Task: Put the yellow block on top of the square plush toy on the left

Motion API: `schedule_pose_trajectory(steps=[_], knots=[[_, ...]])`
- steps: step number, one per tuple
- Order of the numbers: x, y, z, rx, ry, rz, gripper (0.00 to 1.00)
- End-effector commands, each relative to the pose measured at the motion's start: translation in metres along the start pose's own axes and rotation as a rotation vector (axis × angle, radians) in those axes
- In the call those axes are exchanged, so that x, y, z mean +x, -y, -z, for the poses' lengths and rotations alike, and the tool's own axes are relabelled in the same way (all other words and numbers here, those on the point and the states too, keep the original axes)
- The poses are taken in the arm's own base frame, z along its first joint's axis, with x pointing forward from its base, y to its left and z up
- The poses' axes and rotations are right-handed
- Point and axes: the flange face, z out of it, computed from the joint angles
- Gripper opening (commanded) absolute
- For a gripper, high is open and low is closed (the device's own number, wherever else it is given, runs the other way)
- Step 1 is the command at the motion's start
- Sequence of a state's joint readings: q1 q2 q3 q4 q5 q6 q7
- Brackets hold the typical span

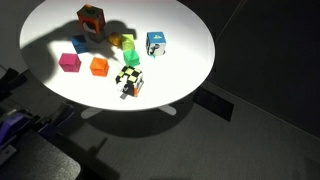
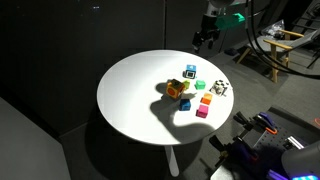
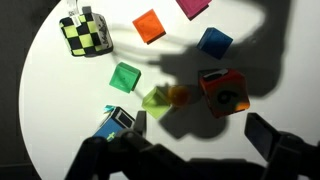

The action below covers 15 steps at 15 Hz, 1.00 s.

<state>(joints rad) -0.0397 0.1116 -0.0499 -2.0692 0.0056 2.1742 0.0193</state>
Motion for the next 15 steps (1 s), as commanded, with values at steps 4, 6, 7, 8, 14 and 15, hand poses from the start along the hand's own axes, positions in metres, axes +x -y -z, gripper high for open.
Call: schedule_pose_trajectory(steps=[4,6,7,8,14,15], knots=[[0.005,-0.004,-0.007,-0.009,-0.006,-0.032,1.00],[0.009,-0.006,-0.015,-0.019,-0.015,-0.061,1.00],[0.011,-0.008,-0.020,-0.022,-0.023,-0.081,1.00],[0.013,-0.009,-0.025,-0.023,-0.030,-0.101,1.00],[0.019,-0.027,-0.060,-0.032,-0.053,-0.217,1.00],[0.020,-0.032,-0.066,-0.032,-0.045,-0.238,1.00]])
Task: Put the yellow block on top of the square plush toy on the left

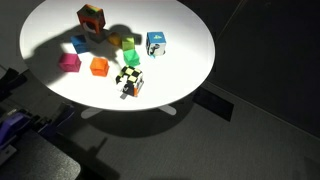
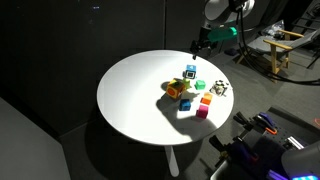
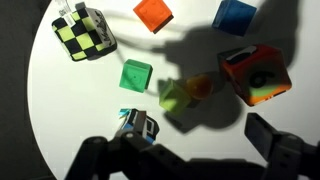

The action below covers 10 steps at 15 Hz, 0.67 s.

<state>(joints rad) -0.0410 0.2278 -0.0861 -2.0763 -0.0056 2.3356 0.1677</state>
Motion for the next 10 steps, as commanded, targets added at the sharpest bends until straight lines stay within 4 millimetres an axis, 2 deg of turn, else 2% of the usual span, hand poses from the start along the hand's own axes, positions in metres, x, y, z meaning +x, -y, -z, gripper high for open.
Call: schedule_pose_trajectory(steps=[1,10], knots=[[0.005,-0.014,-0.017,-0.015,0.001,-0.077,1.00],[0.010,-0.056,-0.064,-0.016,0.051,-0.221,1.00]])
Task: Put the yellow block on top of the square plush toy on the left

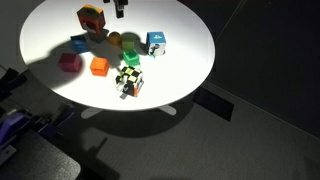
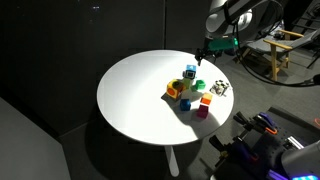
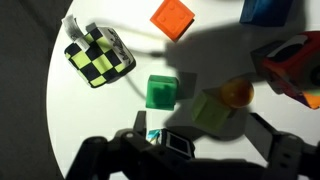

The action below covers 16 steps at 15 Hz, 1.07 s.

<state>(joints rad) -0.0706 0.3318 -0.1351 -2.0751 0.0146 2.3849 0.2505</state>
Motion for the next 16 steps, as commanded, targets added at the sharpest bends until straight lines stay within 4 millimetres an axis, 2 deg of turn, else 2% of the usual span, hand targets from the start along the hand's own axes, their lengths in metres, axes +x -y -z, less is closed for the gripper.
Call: schedule_pose_trajectory(steps=[1,4,7,11,16], knots=[[0.008,-0.016,-0.014,0.002,0.010,-0.062,1.00],[0.012,-0.024,-0.028,0.004,0.023,-0.109,1.00],[0.017,-0.023,-0.040,0.009,0.022,-0.172,1.00],[0.027,-0.012,-0.052,0.009,-0.009,-0.254,1.00],[0.044,0.012,-0.059,0.009,-0.025,-0.282,1.00]])
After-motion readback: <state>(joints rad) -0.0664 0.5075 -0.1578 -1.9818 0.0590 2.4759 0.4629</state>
